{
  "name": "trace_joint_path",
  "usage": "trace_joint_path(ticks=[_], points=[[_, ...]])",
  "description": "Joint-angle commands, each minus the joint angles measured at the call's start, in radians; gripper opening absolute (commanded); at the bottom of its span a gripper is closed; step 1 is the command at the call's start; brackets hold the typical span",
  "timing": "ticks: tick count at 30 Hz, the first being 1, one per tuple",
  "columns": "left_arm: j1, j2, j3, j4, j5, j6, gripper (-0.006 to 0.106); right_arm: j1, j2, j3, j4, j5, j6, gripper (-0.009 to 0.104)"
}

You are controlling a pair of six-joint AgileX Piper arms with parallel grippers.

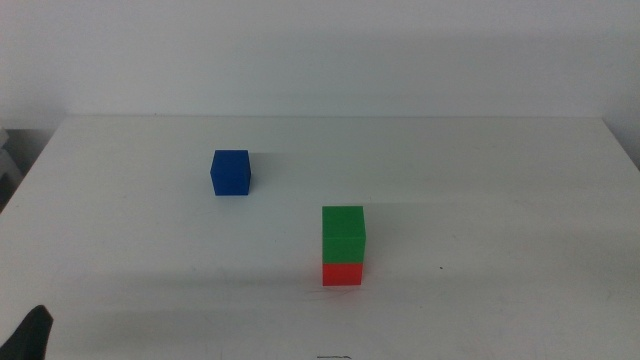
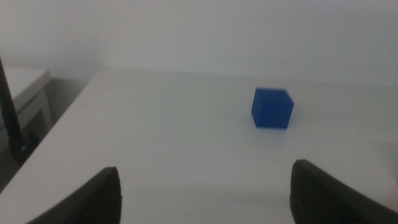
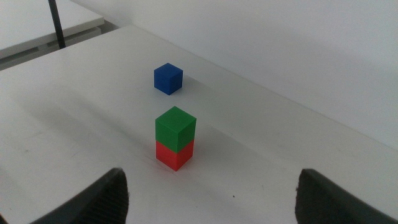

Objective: Stack red cubes first, then green, then blue cubes in a specific spot.

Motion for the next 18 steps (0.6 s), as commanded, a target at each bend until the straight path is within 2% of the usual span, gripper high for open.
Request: trace_joint_path(ticks=[1, 11, 14, 18], points=[[-0.005, 0.074, -0.081, -0.004, -0.059, 0.000, 0.092, -0.006, 0.013, -0.024, -0.016, -0.072, -0.009, 0.091], [-0.052, 0.615, -0.575, 0.005, 0.481, 0.003, 0.092, -0.006, 0.013, -0.024, -0.016, -0.072, -0.009, 0.091], [-0.052, 0.722, -0.635, 0.005, 0.537, 0.003, 0.092, -0.006, 0.013, -0.024, -0.016, -0.072, -0.009, 0.091], [-0.052, 0.824, -0.656, -0.005, 0.490, -0.001, 0.092, -0.006, 0.013, -0.024, -0.016, -0.072, -0.009, 0.091]])
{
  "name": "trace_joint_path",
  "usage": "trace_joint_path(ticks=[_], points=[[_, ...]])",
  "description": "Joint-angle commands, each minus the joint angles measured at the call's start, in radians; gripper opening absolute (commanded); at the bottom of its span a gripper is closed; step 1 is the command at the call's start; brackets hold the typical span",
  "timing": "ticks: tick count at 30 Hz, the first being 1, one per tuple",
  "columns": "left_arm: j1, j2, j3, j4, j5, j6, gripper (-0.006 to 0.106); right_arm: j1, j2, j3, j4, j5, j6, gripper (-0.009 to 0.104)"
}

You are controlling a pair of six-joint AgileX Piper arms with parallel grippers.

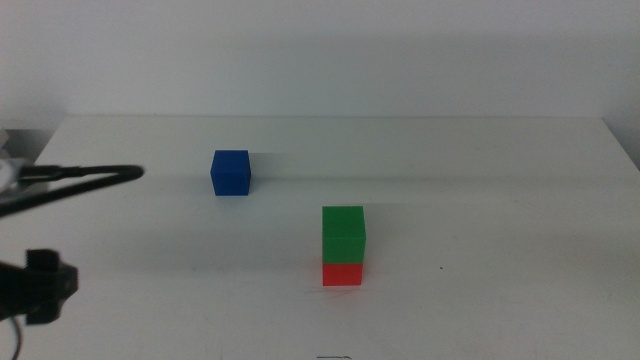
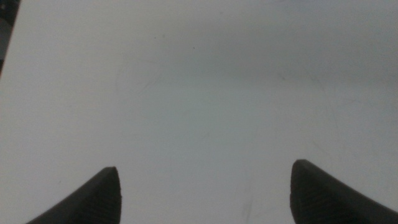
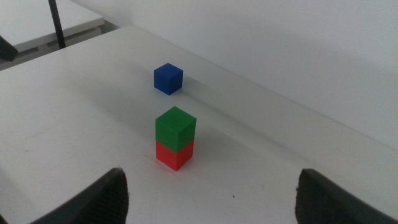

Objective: Stack red cubes first, then green, then blue cubes in a specific spot.

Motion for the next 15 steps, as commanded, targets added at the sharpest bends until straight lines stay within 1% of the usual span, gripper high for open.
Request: trace_joint_path(ticks=[1, 3, 6, 10, 15], points=[[-0.004, 0.050, -0.040, -0.012, -0.098, -0.005, 0.092, -0.006, 0.013, -0.024, -0.016, -0.072, -0.009, 0.091], [-0.004, 0.089, -0.047, -0.047, -0.125, -0.004, 0.092, -0.006, 0.013, -0.024, -0.016, -0.072, -0.009, 0.091], [-0.004, 0.156, -0.106, -0.069, -0.134, 0.005, 0.092, -0.006, 0.013, -0.024, -0.016, -0.072, -0.009, 0.091], [-0.039, 0.301, -0.264, -0.047, -0.085, 0.046, 0.092, -0.006, 0.013, -0.024, -0.016, -0.072, -0.009, 0.091], [-0.109, 0.533, -0.477, -0.033, -0.027, 0.022, 0.092, -0.006, 0.013, -0.024, -0.016, -0.072, -0.009, 0.091]])
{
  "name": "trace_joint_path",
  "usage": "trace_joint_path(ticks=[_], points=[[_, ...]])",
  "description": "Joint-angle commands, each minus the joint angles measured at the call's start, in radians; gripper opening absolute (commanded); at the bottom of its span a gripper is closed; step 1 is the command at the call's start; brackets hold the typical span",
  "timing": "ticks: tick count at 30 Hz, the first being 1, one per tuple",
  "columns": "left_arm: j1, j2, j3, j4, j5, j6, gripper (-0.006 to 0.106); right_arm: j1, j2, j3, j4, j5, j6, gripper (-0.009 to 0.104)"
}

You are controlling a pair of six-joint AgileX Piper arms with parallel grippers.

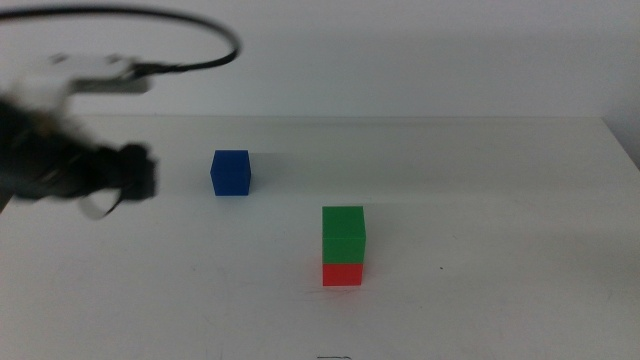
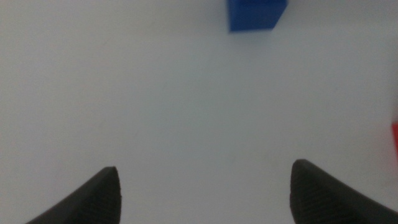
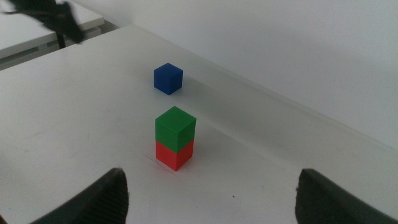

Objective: Stack red cubes first, then green, then blue cubes in a specific spot.

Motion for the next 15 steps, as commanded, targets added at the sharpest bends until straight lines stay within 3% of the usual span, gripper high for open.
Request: trace_joint_path(ticks=[1, 15], points=[[-0.032, 0.088, -0.124, 0.002, -0.019, -0.018, 0.092, -0.006, 0.013, -0.024, -0.016, -0.072, -0.009, 0.091], [-0.098, 0.692, -0.772, -0.020, 0.175, -0.017, 0.092, -0.006, 0.013, -0.024, -0.016, -0.072, -0.009, 0.091]])
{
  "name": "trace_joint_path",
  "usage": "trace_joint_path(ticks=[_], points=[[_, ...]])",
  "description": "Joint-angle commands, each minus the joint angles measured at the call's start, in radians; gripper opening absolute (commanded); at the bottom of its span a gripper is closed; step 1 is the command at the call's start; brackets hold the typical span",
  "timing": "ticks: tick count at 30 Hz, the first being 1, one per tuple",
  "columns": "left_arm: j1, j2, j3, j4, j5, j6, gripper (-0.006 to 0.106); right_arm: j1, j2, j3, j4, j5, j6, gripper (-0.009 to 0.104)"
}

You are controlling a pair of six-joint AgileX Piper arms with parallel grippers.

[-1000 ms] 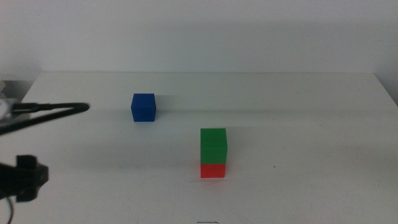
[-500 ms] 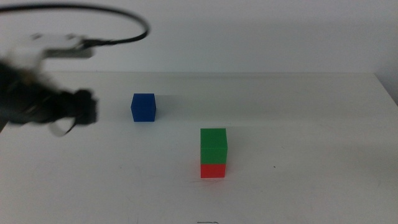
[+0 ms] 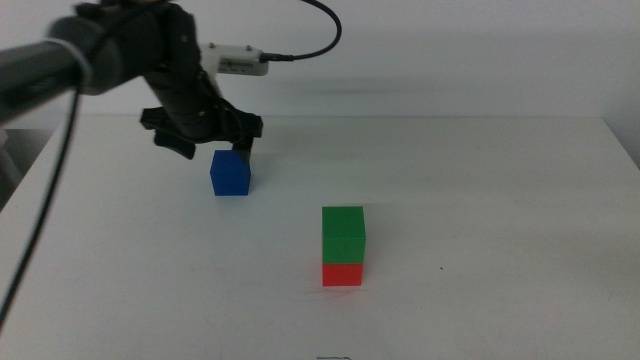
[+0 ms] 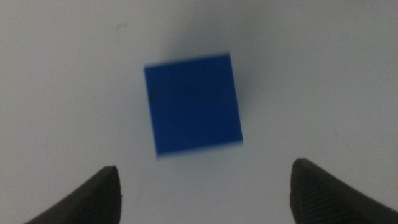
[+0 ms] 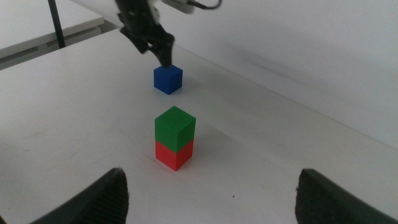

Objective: Stack red cubes first, then green, then blue cubes in a specific spot.

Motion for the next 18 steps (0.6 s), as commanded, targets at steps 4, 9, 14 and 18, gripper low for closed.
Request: trace_joint_path(ticks=[4, 9, 14, 18], points=[[-0.004, 0.058, -0.154, -0.006, -0.015, -0.015, 0.092, -0.006, 0.013, -0.024, -0.016, -0.072, -0.009, 0.091], [0.000, 0.108, -0.177, -0.006, -0.076, -0.015, 0.092, -0.006, 0.013, -0.024, -0.016, -0.072, -0.009, 0.091], [0.000, 0.138, -0.177, -0.006, -0.134, -0.029, 0.092, -0.006, 0.013, -0.024, -0.016, -0.072, -0.009, 0.091], [0.000, 0.155, -0.177, 0.009, -0.147, -0.102, 0.086, -0.006, 0.013, -0.024, -0.016, -0.072, -0.009, 0.091]])
